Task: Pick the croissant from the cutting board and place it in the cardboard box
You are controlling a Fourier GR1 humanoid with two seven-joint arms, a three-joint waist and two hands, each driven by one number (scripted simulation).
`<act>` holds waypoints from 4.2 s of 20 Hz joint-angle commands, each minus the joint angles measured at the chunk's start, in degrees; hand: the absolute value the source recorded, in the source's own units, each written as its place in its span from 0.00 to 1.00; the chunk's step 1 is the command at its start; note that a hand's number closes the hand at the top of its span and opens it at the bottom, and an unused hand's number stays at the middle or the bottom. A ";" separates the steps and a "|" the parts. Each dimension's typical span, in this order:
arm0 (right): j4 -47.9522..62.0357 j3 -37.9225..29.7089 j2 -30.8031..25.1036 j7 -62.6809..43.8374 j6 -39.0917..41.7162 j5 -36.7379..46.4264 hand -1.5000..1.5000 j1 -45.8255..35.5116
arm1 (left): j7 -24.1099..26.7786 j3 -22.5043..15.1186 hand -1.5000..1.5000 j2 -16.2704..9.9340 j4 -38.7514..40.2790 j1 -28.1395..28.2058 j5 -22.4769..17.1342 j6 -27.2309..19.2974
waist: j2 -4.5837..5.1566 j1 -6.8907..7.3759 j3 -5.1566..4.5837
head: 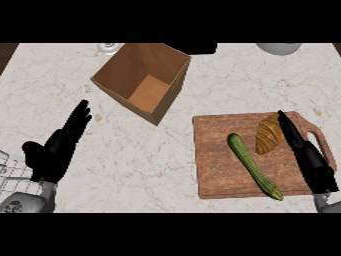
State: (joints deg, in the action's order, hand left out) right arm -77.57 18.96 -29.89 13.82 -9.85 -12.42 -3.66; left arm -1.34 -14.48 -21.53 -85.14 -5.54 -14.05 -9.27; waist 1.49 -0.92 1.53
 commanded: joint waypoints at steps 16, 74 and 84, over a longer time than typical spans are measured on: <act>5.67 -12.00 1.66 18.41 -4.90 -2.83 0.00 6.68 | -5.77 8.03 0.50 -5.77 2.93 4.12 16.26 -10.40 | -1.60 0.85 -1.19; 11.32 7.75 -8.43 -24.91 21.32 25.14 0.00 -18.88 | -6.97 23.83 0.50 4.31 3.29 -0.59 30.48 4.89 | -1.26 1.70 -1.54; 16.72 7.95 -3.22 -26.70 11.98 32.94 1.00 -21.99 | -4.12 24.89 0.50 6.33 3.71 0.39 31.95 5.47 | -1.05 2.53 -1.49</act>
State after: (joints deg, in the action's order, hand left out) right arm -63.30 26.51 -34.91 -13.25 6.98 16.33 -24.00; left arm -7.65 4.56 -4.19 -84.67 -7.18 17.09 -7.38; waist -0.21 0.44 0.35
